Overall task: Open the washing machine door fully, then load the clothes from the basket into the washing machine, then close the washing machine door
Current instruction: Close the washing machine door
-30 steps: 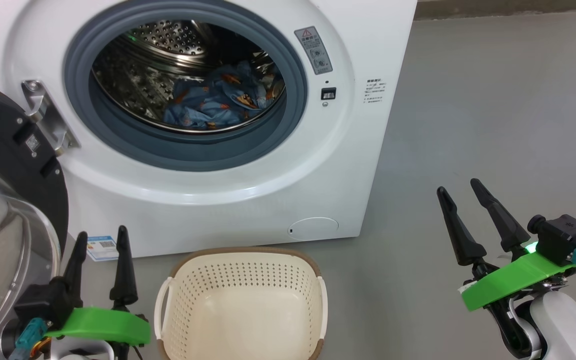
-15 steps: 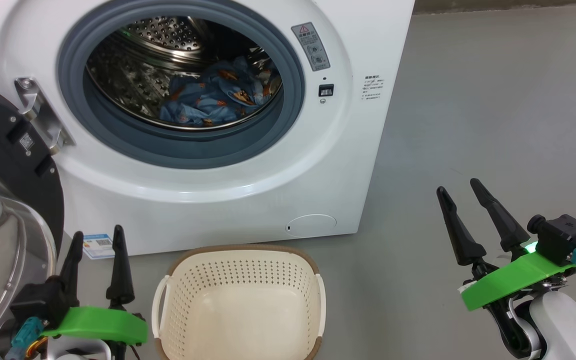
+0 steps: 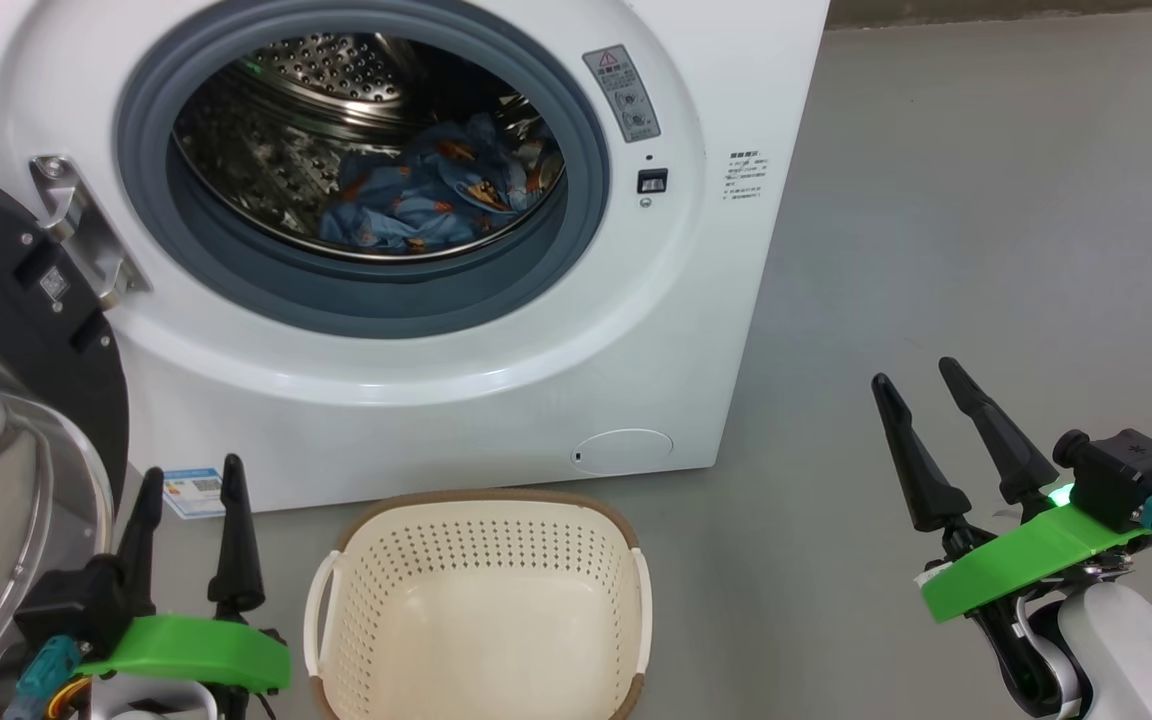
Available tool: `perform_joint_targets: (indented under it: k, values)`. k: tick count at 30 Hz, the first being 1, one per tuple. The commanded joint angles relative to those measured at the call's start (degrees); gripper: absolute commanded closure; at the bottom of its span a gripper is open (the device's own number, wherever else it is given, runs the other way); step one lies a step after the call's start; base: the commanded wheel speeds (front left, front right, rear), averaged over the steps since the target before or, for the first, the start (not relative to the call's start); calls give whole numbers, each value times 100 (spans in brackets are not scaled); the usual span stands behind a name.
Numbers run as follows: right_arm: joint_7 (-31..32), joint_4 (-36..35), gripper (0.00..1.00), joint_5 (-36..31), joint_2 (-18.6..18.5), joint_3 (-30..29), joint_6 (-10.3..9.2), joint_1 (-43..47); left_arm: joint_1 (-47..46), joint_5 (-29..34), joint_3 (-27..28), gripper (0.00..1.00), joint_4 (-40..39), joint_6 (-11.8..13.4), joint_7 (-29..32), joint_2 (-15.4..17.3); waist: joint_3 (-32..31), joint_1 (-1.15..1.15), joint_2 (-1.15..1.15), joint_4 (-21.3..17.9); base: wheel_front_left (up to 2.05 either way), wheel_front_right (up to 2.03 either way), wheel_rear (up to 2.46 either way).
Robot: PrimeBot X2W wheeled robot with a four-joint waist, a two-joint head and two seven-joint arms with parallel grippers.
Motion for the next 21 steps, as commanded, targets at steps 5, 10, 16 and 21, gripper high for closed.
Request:
perform_joint_targets:
  k: [5,10,16,21]
  values:
    - [-47,-115,0,70,-58,91,25,-121,-155,-40,216,0,-53,-48,-68,113,-14,0,0,23,0,0,0]
    - [-47,-117,0,78,-57,100,25,-122,-152,-32,237,0,-47,-30,-73,106,-18,0,0,26,-33,33,0]
    - [-47,-109,0,78,-51,99,25,-130,-150,-11,243,0,-56,-23,-78,97,-15,0,0,24,-97,97,0]
    - [-47,-108,0,77,-48,87,25,-126,-154,-28,244,0,-62,-71,-81,87,-15,0,0,27,-149,149,0]
